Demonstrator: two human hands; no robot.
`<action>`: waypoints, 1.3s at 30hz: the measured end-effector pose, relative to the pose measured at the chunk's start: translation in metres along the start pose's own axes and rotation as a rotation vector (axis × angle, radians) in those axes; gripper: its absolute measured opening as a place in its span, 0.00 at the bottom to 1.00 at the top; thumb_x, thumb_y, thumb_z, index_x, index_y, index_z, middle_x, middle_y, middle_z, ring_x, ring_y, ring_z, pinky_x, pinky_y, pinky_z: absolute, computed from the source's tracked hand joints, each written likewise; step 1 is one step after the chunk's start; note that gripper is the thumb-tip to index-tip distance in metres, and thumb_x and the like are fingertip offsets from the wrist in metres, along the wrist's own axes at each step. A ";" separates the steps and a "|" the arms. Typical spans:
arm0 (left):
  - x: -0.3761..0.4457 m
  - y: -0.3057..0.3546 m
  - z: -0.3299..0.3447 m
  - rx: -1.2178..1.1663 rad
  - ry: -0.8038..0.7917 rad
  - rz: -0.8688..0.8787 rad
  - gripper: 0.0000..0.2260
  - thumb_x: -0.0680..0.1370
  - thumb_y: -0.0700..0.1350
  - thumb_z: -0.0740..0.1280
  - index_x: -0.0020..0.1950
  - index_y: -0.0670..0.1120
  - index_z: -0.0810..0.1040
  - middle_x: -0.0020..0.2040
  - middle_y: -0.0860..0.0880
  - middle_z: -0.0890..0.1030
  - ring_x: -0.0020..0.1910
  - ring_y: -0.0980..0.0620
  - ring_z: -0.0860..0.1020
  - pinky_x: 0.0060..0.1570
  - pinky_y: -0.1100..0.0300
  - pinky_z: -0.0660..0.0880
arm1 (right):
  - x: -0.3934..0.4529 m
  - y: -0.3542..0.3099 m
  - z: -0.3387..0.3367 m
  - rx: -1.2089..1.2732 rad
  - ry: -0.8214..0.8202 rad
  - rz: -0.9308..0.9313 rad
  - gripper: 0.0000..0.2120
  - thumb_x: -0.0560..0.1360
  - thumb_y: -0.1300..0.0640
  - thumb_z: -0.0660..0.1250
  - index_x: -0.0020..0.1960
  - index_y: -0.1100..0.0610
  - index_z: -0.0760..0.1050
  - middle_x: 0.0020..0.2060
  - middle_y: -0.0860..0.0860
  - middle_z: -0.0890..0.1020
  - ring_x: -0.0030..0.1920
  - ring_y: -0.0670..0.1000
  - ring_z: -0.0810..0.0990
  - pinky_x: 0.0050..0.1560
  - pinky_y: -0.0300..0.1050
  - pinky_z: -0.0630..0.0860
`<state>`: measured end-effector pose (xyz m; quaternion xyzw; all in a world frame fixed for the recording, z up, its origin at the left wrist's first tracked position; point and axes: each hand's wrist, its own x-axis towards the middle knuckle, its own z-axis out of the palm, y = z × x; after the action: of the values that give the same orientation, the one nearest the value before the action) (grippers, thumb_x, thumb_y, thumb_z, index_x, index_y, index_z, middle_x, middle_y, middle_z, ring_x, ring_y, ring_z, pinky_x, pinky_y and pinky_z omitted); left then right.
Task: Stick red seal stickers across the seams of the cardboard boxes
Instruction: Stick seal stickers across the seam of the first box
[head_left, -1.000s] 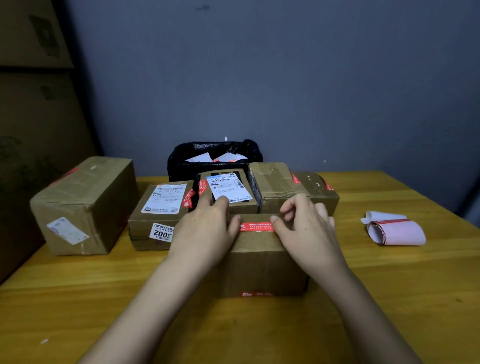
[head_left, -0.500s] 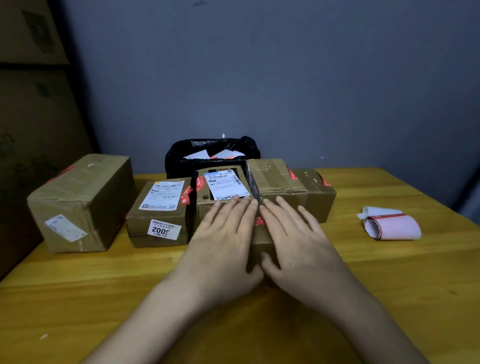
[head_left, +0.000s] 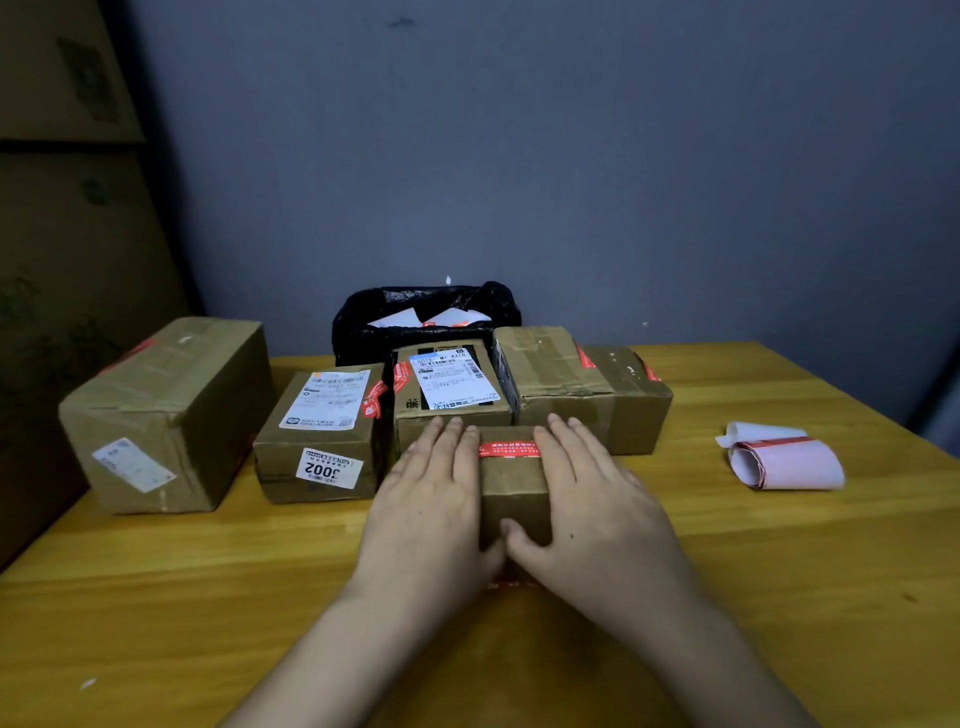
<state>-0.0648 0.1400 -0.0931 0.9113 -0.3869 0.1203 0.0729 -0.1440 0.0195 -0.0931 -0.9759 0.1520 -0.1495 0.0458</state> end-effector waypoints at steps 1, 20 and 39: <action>0.001 -0.002 0.002 -0.014 0.033 0.028 0.39 0.74 0.61 0.61 0.78 0.43 0.53 0.78 0.45 0.56 0.77 0.51 0.53 0.74 0.58 0.51 | 0.000 0.000 -0.002 0.002 -0.002 0.000 0.41 0.74 0.35 0.56 0.79 0.52 0.44 0.78 0.47 0.47 0.78 0.45 0.44 0.75 0.42 0.48; -0.003 -0.013 -0.002 0.029 0.012 0.041 0.40 0.78 0.65 0.53 0.78 0.44 0.38 0.79 0.46 0.42 0.78 0.51 0.46 0.74 0.59 0.48 | -0.005 0.010 -0.003 0.001 0.000 0.010 0.39 0.77 0.33 0.47 0.79 0.52 0.40 0.78 0.45 0.44 0.77 0.44 0.41 0.74 0.40 0.52; 0.005 -0.055 0.012 -0.960 0.007 0.022 0.34 0.64 0.61 0.75 0.67 0.60 0.68 0.67 0.58 0.71 0.65 0.64 0.70 0.66 0.66 0.67 | 0.013 0.047 0.007 0.820 0.142 0.039 0.27 0.59 0.37 0.72 0.58 0.39 0.77 0.64 0.33 0.71 0.62 0.29 0.68 0.59 0.30 0.65</action>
<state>-0.0200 0.1714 -0.1053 0.7700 -0.4083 -0.0682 0.4856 -0.1434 -0.0285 -0.1025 -0.8611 0.1012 -0.2638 0.4228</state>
